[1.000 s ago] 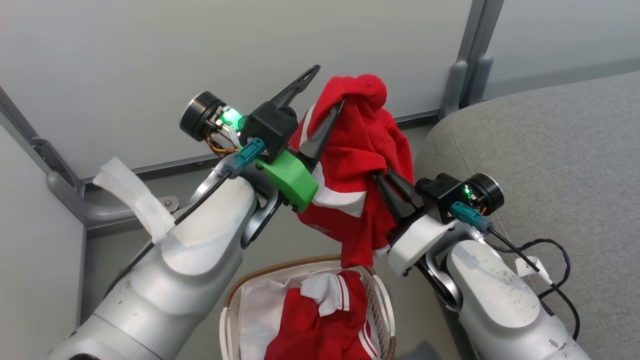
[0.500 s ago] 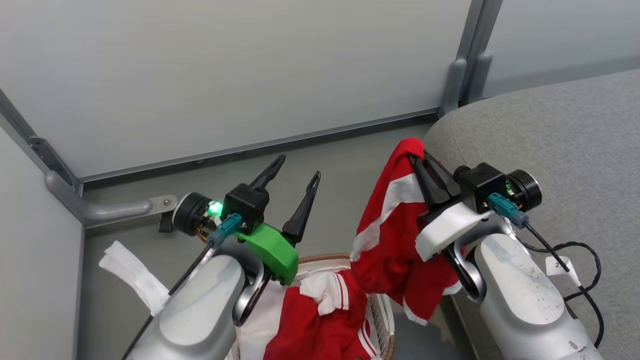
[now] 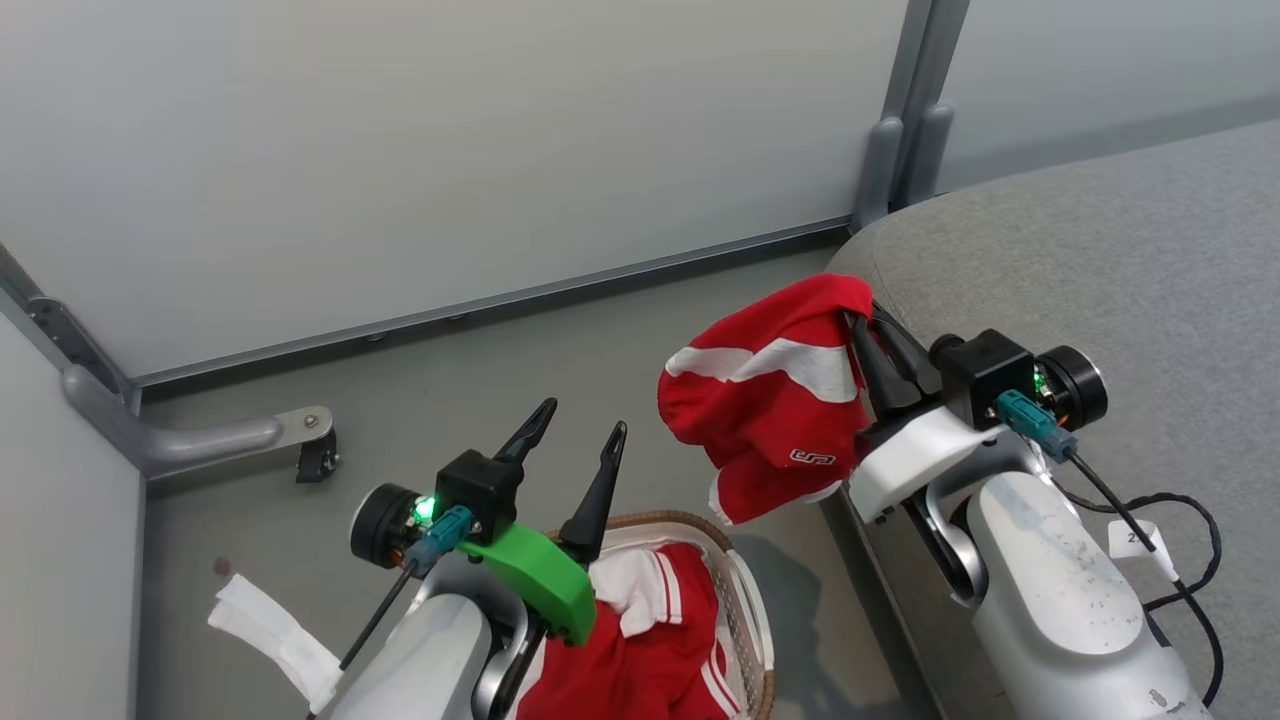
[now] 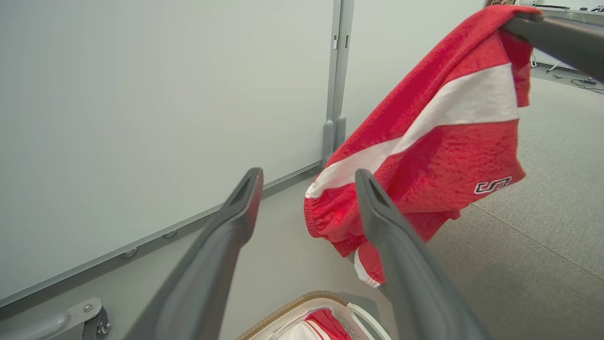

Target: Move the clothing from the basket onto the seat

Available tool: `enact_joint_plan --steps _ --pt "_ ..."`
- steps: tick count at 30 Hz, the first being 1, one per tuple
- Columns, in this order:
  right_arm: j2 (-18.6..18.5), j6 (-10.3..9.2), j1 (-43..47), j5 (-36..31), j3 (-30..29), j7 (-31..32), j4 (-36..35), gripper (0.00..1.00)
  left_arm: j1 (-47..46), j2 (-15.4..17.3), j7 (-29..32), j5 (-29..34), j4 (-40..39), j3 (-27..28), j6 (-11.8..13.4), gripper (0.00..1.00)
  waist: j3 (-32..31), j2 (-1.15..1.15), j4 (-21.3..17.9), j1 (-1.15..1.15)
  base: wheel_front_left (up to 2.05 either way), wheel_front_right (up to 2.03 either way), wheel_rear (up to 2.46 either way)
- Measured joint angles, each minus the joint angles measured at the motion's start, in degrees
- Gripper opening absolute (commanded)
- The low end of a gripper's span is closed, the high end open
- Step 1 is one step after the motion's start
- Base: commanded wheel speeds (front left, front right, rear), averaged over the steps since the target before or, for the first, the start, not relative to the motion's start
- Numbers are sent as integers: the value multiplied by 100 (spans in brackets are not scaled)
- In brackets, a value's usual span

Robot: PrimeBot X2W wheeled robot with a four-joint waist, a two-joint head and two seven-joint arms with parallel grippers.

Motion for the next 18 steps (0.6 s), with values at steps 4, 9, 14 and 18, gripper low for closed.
enact_joint_plan --steps 4,9,14,18 --pt "1 0 -25 -116 -67 0 -58 0 119 -100 0 40 -78 82 -41 100 8 0 -205 0 0 0 0" --pt "-1 3 -130 -337 -268 0 -147 0 167 -158 0 164 -162 112 -81 100 42 0 -562 0 0 0 0" --pt "-3 3 -194 -542 -534 0 -242 0 185 -220 0 214 -220 109 -90 100 105 0 -1006 0 0 0 0" --pt "-3 3 -219 -647 -778 0 -324 0 183 -242 0 250 -238 87 -104 100 186 0 -1331 0 0 0 0"
